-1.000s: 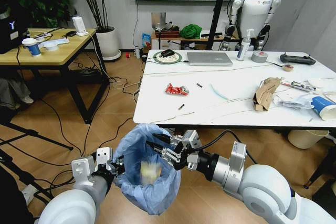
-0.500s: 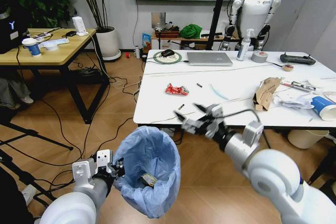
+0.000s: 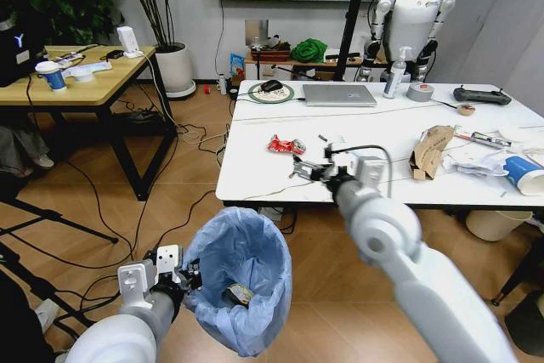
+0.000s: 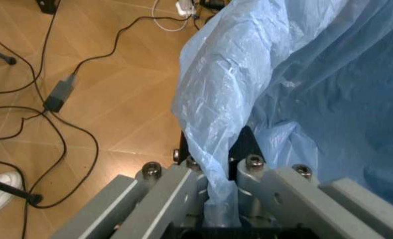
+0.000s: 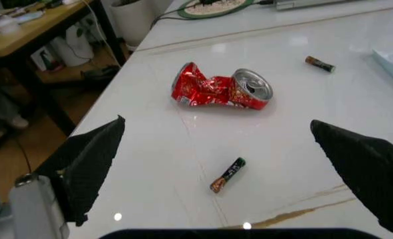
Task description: Pick up the trash bin and place the trash from the table into it.
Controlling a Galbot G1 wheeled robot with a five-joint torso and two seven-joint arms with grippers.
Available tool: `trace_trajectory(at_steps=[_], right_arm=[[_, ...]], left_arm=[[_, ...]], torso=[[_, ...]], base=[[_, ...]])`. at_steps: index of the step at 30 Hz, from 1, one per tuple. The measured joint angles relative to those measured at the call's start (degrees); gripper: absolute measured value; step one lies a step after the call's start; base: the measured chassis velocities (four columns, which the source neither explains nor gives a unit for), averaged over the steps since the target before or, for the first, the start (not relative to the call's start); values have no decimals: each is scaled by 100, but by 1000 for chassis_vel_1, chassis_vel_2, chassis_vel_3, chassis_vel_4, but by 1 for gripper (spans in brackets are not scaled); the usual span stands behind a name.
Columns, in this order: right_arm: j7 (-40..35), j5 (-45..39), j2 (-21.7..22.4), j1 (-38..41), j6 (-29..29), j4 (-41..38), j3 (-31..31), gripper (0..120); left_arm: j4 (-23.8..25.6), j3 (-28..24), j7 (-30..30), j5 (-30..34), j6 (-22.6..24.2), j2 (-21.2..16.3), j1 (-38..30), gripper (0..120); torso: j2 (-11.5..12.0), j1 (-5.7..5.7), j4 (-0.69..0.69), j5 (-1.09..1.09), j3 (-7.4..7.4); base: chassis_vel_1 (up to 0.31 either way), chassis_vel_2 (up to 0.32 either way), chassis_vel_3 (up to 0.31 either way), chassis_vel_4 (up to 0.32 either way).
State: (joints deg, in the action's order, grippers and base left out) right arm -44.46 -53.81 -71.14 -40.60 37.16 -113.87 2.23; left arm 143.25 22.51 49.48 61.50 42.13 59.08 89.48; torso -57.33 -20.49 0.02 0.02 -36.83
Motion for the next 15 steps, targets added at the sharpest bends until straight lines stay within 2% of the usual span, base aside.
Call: trace_trajectory(at_steps=[4,9,15], right_arm=[[-218,20,-191,223,-46,438,186,100],[-304,46,-206,243,-103,733,239,100],[-376,74,-209,145,-154,828,257,92]], left_arm=[[0,55,-2,33,0,-31,6,0],[0,85,-3,48,0,-32,37,0],[0,96,-8,46,0,-24,73,0]], torso=[[0,0,0,1,0],[0,0,-2,1,0],[0,0,-2,-1,1]], base=[[0,0,0,0],[0,0,0,0],[0,0,0,0]])
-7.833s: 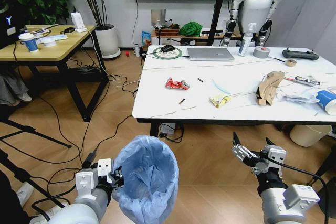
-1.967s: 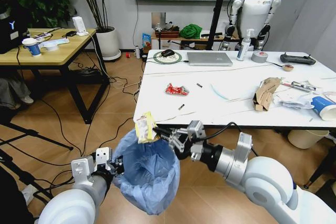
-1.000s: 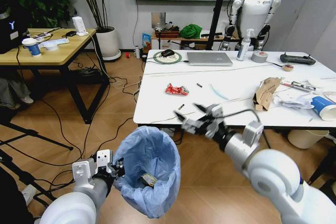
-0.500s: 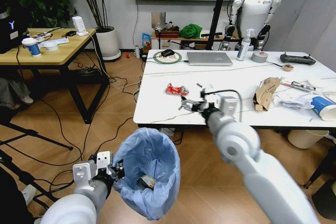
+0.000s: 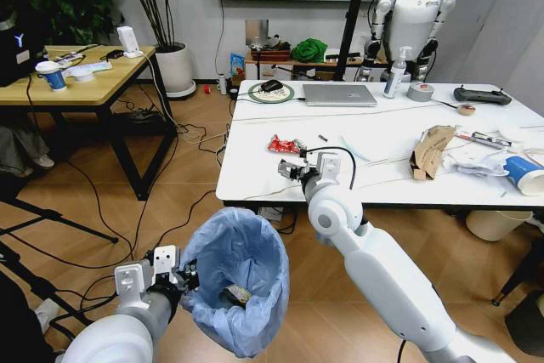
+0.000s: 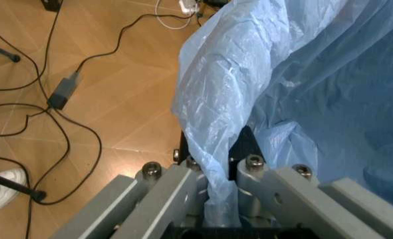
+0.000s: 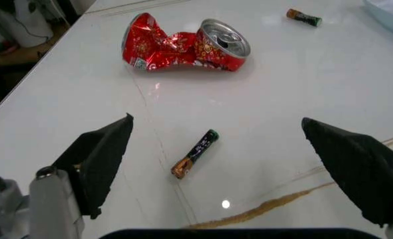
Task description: Pick up the trash bin and place the trash from the table into it.
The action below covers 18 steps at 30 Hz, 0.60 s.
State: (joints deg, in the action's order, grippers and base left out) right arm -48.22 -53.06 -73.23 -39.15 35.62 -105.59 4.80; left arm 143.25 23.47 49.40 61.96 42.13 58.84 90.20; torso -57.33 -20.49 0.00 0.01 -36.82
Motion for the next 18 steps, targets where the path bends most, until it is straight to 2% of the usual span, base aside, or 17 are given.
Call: trace_trajectory(at_steps=[12,18], right_arm=[[5,40,-84,43,-29,107,153,83],[24,62,-85,23,-36,139,180,73]], left_arm=[[0,-1,-9,-2,0,-2,-16,0],[-1,-1,-11,-4,0,6,-28,0]], torso=[[0,0,0,-1,0],[0,0,0,-1,0]], base=[[0,0,0,0],[0,0,0,0]])
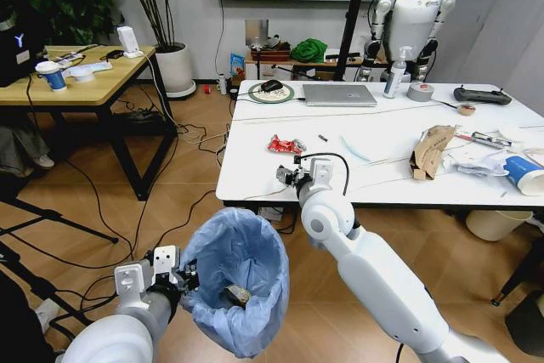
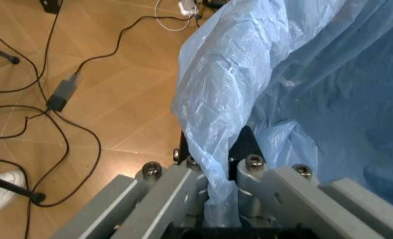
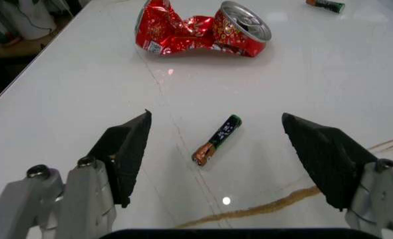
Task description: Pick up the trash bin and place the trash from the table into it.
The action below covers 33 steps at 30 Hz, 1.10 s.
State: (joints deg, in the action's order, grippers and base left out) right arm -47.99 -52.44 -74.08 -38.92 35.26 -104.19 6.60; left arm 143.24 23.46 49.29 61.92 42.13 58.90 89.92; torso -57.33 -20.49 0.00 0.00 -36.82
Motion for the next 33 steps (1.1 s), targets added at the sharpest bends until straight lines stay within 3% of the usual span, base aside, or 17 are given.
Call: trace_trajectory(at_steps=[15,33], right_arm=[[25,13,-13,22,-4,78,125,50],[37,22,34,-32,-7,106,112,45]], left_arm=[[0,11,-4,8,0,-1,-27,0],[0,12,-27,19,0,7,-84,0]], torso=[[0,0,0,0,0],[0,1,0,0,0]], base=[[0,0,0,0],[0,0,0,0]])
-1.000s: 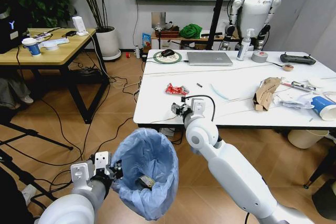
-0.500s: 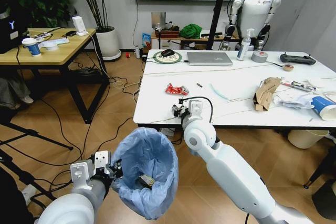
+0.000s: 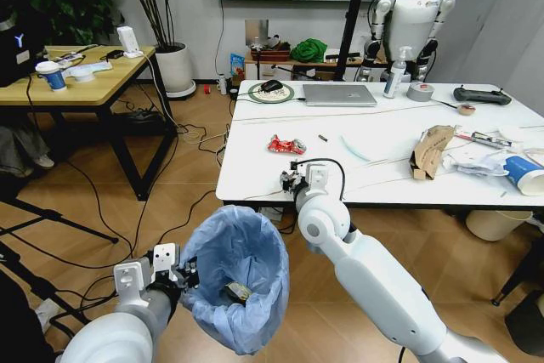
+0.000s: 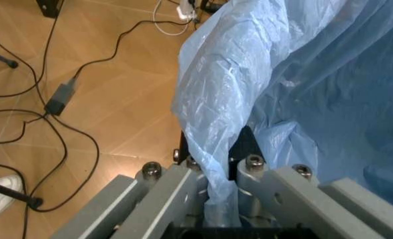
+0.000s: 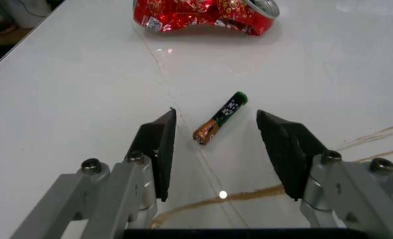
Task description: Pick up the trash bin and place the trash from the table into it.
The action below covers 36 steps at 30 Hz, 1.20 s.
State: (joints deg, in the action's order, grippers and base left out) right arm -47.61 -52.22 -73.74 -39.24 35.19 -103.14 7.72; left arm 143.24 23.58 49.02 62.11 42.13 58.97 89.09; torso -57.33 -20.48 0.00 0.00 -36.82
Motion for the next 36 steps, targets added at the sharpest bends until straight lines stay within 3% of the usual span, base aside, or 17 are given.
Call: trace_trajectory(at_steps=[9,31,36], right_arm=[[5,14,19,-13,-2,3,-1,33],[18,89,36,-33,-2,1,40,29],[18,106,49,-33,2,-3,81,18]], left_arm=[[0,-10,-13,0,0,21,-15,0],[0,-2,-43,-5,0,9,-6,0],[0,-2,-45,-8,0,18,-9,0]], torso=[[0,0,0,0,0],[0,0,0,0,0],[0,-1,0,0,0]], base=[[0,0,0,0],[0,0,0,0],[0,0,0,0]])
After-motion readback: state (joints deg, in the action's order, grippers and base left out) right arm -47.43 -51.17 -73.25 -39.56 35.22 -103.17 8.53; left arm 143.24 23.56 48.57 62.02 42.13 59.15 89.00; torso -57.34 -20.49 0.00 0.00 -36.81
